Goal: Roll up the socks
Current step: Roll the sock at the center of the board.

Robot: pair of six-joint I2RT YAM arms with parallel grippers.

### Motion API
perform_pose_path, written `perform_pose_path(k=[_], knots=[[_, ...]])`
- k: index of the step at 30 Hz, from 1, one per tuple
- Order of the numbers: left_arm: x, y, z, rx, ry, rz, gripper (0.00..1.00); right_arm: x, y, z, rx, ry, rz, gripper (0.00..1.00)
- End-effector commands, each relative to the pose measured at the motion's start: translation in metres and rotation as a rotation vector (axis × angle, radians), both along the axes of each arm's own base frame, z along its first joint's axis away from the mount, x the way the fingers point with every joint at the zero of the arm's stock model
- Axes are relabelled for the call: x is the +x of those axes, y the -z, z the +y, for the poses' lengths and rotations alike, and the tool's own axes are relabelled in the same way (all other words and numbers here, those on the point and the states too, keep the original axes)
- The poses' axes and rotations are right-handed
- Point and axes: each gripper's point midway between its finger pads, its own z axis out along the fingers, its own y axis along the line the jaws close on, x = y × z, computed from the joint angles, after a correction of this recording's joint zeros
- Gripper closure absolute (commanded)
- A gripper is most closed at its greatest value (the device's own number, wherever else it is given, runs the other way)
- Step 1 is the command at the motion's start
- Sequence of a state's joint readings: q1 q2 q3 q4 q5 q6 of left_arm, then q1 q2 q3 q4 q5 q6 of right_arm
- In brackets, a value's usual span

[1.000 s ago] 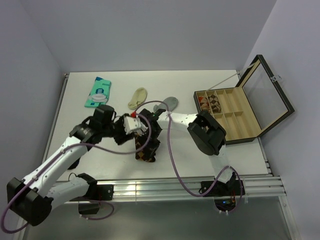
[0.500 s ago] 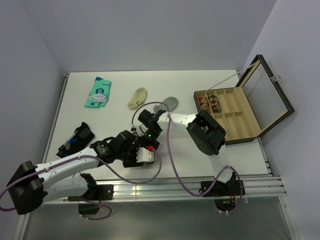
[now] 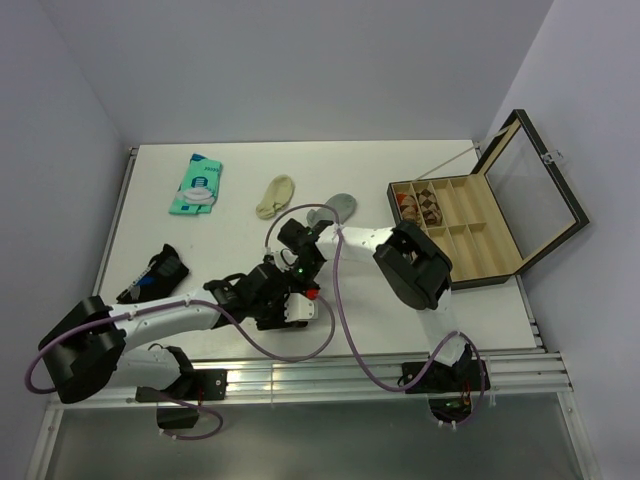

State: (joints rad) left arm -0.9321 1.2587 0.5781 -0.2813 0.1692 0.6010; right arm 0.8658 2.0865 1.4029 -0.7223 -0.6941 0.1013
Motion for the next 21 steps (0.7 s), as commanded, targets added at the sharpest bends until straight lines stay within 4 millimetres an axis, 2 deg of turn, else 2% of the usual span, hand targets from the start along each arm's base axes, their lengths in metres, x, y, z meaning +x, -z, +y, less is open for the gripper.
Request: perform_pose_path(k=[1,4,6,11,12,13,15,16,17,18,19,20,21], knots=[[0.007,-0.005,-0.018,-0.047,0.013,-0.015,0.51,0.002,0.042,-0.021,-0.124,-0.015,-0.070,0.90],[0.003,-0.001,-0.017,-0.036,0.025,0.005,0.57,0.005,0.042,-0.023,-0.124,0.002,-0.075,0.90],[-0.001,0.003,-0.017,-0.025,0.033,0.032,0.62,0.008,0.042,-0.021,-0.115,0.017,-0.087,0.85],[-0.010,0.011,-0.018,-0.013,0.059,0.094,0.89,0.017,0.033,-0.020,-0.071,0.116,-0.118,0.62],[-0.012,0.012,-0.017,-0.015,0.061,0.100,0.95,0.018,0.034,-0.022,-0.061,0.135,-0.126,0.60],[-0.012,0.011,-0.018,-0.021,0.064,0.103,1.00,0.021,0.026,-0.021,-0.045,0.168,-0.138,0.58],[-0.015,0.006,-0.019,-0.044,0.075,0.121,1.00,0.027,0.027,-0.028,-0.031,0.224,-0.154,0.53],[-0.016,0.004,-0.020,-0.055,0.081,0.133,1.00,0.033,0.017,-0.030,-0.009,0.266,-0.167,0.51],[-0.015,0.002,-0.019,-0.064,0.083,0.142,1.00,0.036,0.016,-0.033,0.000,0.295,-0.173,0.49],[-0.014,-0.002,-0.019,-0.088,0.086,0.165,1.00,0.047,0.011,-0.035,0.030,0.342,-0.193,0.49],[-0.014,-0.006,-0.018,-0.096,0.087,0.182,1.00,0.046,0.007,-0.042,0.037,0.381,-0.193,0.49],[-0.008,-0.007,-0.013,-0.107,0.077,0.193,1.00,0.050,0.004,-0.046,0.050,0.413,-0.206,0.48],[-0.011,-0.011,-0.014,-0.134,0.091,0.228,1.00,0.057,0.001,-0.048,0.066,0.447,-0.239,0.47]])
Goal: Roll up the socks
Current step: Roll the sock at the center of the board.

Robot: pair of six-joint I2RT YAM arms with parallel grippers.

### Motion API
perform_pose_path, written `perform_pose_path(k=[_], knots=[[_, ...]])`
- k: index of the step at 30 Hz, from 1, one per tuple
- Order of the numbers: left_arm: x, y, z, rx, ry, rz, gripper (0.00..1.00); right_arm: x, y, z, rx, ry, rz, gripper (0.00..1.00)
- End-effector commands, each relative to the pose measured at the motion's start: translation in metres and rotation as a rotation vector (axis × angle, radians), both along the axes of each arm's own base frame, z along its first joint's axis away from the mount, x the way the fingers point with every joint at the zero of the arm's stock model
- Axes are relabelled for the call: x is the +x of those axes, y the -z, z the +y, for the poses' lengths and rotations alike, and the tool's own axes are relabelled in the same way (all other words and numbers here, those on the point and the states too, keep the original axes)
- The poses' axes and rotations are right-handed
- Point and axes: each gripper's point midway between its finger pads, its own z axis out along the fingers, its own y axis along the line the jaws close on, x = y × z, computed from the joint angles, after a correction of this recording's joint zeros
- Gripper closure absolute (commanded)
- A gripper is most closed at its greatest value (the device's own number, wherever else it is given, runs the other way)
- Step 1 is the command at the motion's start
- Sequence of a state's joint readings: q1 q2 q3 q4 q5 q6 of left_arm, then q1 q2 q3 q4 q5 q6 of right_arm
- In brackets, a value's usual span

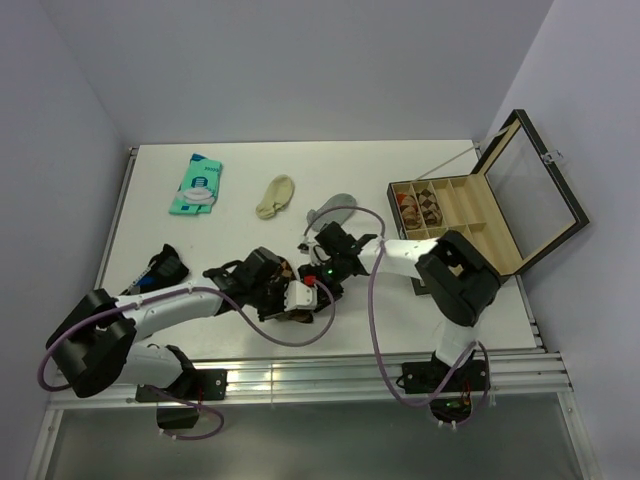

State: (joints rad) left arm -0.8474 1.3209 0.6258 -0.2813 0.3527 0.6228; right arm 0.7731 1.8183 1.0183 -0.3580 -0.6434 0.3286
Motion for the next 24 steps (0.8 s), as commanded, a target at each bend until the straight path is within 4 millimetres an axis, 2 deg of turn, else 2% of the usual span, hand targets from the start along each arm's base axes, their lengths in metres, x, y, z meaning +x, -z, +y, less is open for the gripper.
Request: perform_pose_path(k=[1,4,6,7,8,10,12,13,16,18,20,21,22,24], knots=[[-0.011,-0.012,0.001,-0.061,0.053,0.135,1.00,0.044,0.002,-0.025,-0.022,0.218,-0.155,0.47],[0.000,-0.020,0.008,-0.107,0.034,0.181,1.00,0.054,-0.009,-0.038,-0.005,0.309,-0.221,0.46],[0.005,-0.014,0.020,-0.085,0.011,0.231,1.00,0.059,-0.017,-0.042,0.008,0.342,-0.265,0.46],[0.007,-0.019,0.017,-0.109,0.024,0.253,1.00,0.060,-0.023,-0.047,0.018,0.368,-0.297,0.46],[0.005,-0.013,0.025,-0.090,0.017,0.302,1.00,0.061,-0.028,-0.048,0.031,0.378,-0.317,0.46],[0.009,-0.015,0.026,-0.103,0.013,0.334,1.00,0.064,-0.041,-0.053,0.058,0.389,-0.382,0.46],[0.007,-0.008,0.033,-0.084,0.004,0.386,1.00,0.060,-0.048,-0.054,0.095,0.373,-0.421,0.45],[0.008,-0.008,0.033,-0.080,0.004,0.401,1.00,0.061,-0.061,-0.055,0.125,0.357,-0.467,0.45],[0.002,-0.007,0.036,-0.083,0.021,0.496,1.00,0.058,-0.080,-0.056,0.163,0.311,-0.583,0.45],[0.008,-0.006,0.038,-0.098,0.019,0.538,1.00,0.050,-0.091,-0.055,0.198,0.290,-0.648,0.45],[0.005,-0.006,0.043,-0.090,0.021,0.592,1.00,0.048,-0.101,-0.052,0.237,0.277,-0.709,0.44],[0.011,-0.005,0.044,-0.104,0.010,0.621,1.00,0.046,-0.108,-0.050,0.260,0.280,-0.752,0.43],[0.006,-0.006,0.049,-0.094,-0.001,0.674,1.00,0.044,-0.112,-0.049,0.272,0.267,-0.782,0.43],[0.009,-0.002,0.056,-0.105,-0.003,0.724,1.00,0.041,-0.120,-0.044,0.291,0.253,-0.842,0.43]])
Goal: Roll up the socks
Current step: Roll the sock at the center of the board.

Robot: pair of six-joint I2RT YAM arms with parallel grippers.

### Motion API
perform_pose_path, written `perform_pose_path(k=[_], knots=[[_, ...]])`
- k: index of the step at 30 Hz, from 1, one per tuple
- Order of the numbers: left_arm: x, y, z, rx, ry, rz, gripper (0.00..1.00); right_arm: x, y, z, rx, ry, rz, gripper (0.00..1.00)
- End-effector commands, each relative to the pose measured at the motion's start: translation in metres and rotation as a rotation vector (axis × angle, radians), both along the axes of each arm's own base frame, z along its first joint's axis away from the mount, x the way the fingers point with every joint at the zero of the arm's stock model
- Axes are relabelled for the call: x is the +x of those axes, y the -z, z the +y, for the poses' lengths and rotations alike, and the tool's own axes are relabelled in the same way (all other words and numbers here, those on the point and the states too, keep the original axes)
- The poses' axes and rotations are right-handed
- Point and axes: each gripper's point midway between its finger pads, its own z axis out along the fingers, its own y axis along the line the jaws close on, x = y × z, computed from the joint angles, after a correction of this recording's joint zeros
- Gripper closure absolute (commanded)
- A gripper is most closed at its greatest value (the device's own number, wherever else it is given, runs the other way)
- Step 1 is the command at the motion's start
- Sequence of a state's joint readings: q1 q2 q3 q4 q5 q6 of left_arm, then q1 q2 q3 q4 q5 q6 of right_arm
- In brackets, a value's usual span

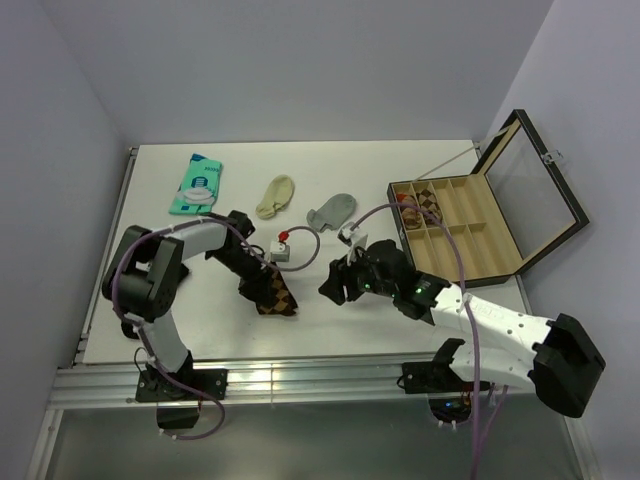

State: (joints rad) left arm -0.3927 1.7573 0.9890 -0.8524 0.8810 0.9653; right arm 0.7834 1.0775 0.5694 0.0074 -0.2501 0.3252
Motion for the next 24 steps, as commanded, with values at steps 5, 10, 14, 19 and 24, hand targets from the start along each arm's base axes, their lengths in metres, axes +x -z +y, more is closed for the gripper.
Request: perform_pose_path(k=[5,10,14,19,24], knots=[[-0.017,-0.002,0.025,-0.009,0.038,0.268,1.00,-0.010,-0.038,0.034,-0.018,-0.081,-0.305,0.39],[-0.014,0.005,0.030,0.022,0.042,0.331,1.00,-0.010,-0.019,0.064,-0.186,-0.144,-0.355,0.39],[-0.018,0.014,0.036,0.077,0.059,0.418,1.00,-0.023,-0.001,0.094,-0.272,-0.241,-0.377,0.39],[-0.020,0.022,0.041,0.106,0.061,0.430,1.00,-0.032,0.021,0.126,-0.383,-0.354,-0.428,0.39],[-0.023,0.022,0.041,0.097,0.070,0.444,1.00,-0.036,0.038,0.139,-0.441,-0.402,-0.457,0.38]])
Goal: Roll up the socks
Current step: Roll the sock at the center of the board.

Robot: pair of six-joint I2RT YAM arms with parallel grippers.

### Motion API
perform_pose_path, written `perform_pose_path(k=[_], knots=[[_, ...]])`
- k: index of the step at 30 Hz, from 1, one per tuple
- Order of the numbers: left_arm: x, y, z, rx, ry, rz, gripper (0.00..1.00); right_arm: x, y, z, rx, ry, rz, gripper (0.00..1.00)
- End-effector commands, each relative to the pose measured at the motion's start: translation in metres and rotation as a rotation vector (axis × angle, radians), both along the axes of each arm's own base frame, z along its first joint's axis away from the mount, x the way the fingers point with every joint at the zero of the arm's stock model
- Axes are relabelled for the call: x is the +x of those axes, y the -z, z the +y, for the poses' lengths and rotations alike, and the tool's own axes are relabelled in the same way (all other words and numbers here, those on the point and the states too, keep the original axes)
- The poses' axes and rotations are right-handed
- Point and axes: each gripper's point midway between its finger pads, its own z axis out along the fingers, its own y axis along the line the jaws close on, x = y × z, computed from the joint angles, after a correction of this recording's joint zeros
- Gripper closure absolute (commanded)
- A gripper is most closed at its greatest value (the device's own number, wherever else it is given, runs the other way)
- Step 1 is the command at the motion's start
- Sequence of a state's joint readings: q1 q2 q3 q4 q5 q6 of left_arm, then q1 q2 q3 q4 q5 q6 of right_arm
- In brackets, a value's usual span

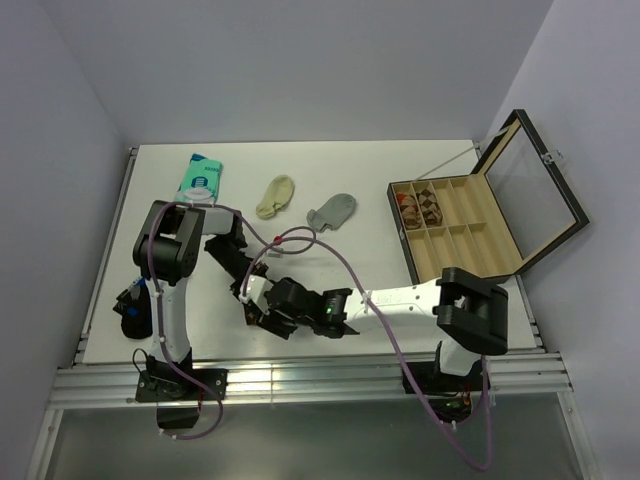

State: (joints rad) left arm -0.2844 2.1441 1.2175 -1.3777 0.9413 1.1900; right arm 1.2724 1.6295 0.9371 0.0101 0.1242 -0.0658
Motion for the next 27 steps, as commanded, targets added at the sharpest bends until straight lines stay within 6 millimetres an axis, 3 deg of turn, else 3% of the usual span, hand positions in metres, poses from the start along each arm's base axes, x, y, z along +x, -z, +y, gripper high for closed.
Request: perform_pose_path(k=[1,12,21,26,27], knots=[[0.003,0.017,0.011,0.013,0.077,-0.067,0.99,0.006,-0.010,0.014,-0.014,-0.025,-0.084,0.38],[0.004,0.016,0.011,0.007,0.083,-0.059,1.00,0.009,0.012,0.024,-0.114,-0.013,-0.246,0.35],[0.003,0.016,0.012,0.018,0.086,-0.056,1.00,0.011,0.039,0.029,-0.182,-0.019,-0.277,0.35],[0.000,0.016,0.014,0.025,0.091,-0.050,0.99,0.019,0.055,0.029,-0.230,-0.008,-0.316,0.40],[0.000,0.016,0.015,0.029,0.094,-0.050,0.99,0.019,0.057,0.030,-0.236,-0.006,-0.317,0.44]])
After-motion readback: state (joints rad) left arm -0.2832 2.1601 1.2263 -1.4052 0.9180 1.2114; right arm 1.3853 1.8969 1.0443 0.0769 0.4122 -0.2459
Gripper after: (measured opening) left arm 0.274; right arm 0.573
